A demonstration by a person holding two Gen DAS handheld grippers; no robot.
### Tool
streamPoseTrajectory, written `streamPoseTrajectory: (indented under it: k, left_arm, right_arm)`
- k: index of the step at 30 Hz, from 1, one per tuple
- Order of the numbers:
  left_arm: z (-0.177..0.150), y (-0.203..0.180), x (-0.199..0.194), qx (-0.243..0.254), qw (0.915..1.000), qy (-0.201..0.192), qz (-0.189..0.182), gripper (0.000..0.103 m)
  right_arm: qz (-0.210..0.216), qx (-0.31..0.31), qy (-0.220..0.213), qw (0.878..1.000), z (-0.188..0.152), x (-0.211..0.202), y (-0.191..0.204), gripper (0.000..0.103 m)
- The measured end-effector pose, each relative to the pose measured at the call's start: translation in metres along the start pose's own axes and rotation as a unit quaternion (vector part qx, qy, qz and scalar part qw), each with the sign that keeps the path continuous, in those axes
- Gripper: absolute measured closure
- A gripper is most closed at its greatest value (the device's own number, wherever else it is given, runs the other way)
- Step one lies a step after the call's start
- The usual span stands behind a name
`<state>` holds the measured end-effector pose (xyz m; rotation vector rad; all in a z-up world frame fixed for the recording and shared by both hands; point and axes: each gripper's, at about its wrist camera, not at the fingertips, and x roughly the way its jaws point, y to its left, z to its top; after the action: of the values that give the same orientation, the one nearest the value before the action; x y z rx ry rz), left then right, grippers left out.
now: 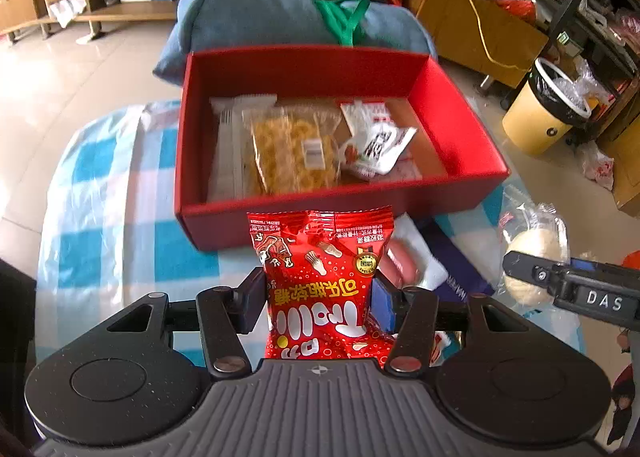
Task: Organize snacks
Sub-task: 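Lift and carry the red candy bag and bun over the red box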
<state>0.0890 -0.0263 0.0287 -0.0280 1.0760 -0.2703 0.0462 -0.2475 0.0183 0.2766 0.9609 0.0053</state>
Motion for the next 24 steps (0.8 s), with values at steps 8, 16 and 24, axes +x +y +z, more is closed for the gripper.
streamPoseTrajectory:
  k: [8,16,24]
  left_arm:
    - [0.025,-0.003,-0.008,-0.005,0.9997,-0.024,-0.004,0.042]
    - [0.047,-0.005,-0.006,-0.008,0.9992,-0.038,-0.003,0.042]
    - [0.065,-0.002,0.001,-0.015,0.9989,-0.043,0.003,0.041]
  right_arm:
    - [0.01,-0.003,-0.019,1.0,0.02,-0.002,0.009,0.047]
    - [0.021,-0.007,-0.03,0.999,0.04,0.003,0.02,0.047]
    - [0.02,-0.007,-0.034,0.999,0.057,0.013,0.025,0.047]
